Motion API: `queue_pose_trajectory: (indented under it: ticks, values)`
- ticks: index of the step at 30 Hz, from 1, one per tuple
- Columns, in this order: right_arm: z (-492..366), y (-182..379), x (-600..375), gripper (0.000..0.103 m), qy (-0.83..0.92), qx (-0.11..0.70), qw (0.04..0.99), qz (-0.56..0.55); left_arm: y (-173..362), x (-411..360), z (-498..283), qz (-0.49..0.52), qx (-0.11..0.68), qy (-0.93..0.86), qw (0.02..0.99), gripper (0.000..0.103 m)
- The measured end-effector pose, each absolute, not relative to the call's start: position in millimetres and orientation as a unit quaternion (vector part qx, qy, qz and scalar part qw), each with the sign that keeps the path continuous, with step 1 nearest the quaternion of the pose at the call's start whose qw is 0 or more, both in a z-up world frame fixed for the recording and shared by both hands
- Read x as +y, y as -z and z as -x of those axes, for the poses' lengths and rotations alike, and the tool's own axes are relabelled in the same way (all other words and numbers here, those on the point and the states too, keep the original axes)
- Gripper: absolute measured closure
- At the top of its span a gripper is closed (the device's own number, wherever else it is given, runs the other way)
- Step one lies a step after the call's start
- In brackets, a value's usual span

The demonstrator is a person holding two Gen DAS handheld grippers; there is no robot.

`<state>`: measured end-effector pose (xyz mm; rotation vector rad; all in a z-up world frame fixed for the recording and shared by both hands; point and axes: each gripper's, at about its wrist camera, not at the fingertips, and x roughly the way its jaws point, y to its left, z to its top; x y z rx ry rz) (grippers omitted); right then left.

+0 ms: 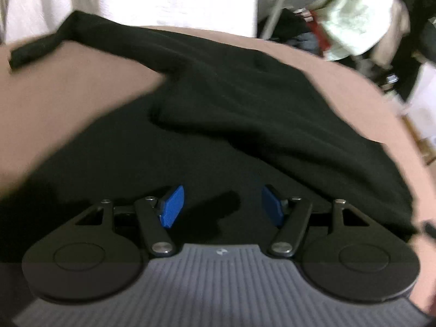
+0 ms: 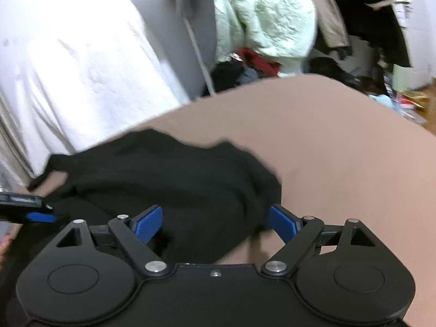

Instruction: Fold clothes

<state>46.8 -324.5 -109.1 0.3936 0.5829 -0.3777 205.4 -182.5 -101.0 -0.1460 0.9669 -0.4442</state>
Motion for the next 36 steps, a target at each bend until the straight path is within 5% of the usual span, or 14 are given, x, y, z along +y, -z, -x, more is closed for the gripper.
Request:
queue_pose_trajectory:
  ticks: [9, 11, 12, 13, 17, 25, 27, 28, 31, 36]
  values:
    - [-69.6, 142.8, -278.2, 0.019, 0.244, 0.345, 0.896, -0.138, 104.4, -205.3, -156.6, 0.068, 0.462, 0.255, 0.847, 0.038]
    - [-65.1, 142.3, -277.9, 0.051, 0.241, 0.351, 0.895, -0.131, 103.9, -197.0, -157.0, 0.075, 0.463, 0.246, 0.848, 0.038]
    - [-62.1, 141.8, -277.3, 0.077, 0.239, 0.353, 0.896, -0.126, 103.6, -192.8, -157.2, 0.079, 0.464, 0.241, 0.849, 0.038]
    - [-54.8, 140.5, -274.3, 0.086, 0.237, 0.354, 0.897, -0.114, 103.3, -188.7, -157.4, 0.083, 0.465, 0.237, 0.849, 0.038]
    - [-29.2, 137.1, -261.3, 0.094, 0.227, 0.355, 0.904, -0.073, 102.2, -172.0, -158.2, 0.098, 0.466, 0.219, 0.851, 0.038]
    - [-25.1, 138.6, -256.6, 0.093, 0.105, 0.420, 0.901, -0.019, 106.2, -143.0, -165.2, 0.136, 0.462, 0.199, 0.853, 0.038]
    - [-14.8, 133.3, -267.9, 0.083, 0.050, 0.407, 0.912, -0.026, 110.7, -138.7, -173.3, 0.147, 0.460, 0.201, 0.852, 0.038]
    - [-9.9, 127.5, -277.5, 0.068, 0.034, 0.398, 0.916, -0.045, 112.2, -138.1, -180.1, 0.153, 0.460, 0.200, 0.851, 0.038]
    - [-4.9, 108.5, -310.1, 0.044, 0.046, 0.345, 0.932, -0.100, 110.7, -140.2, -207.5, 0.164, 0.460, 0.194, 0.851, 0.038]
    - [-10.1, 95.5, -371.0, 0.043, 0.111, 0.271, 0.936, -0.193, 111.1, -153.7, -262.8, 0.186, 0.460, 0.184, 0.849, 0.026]
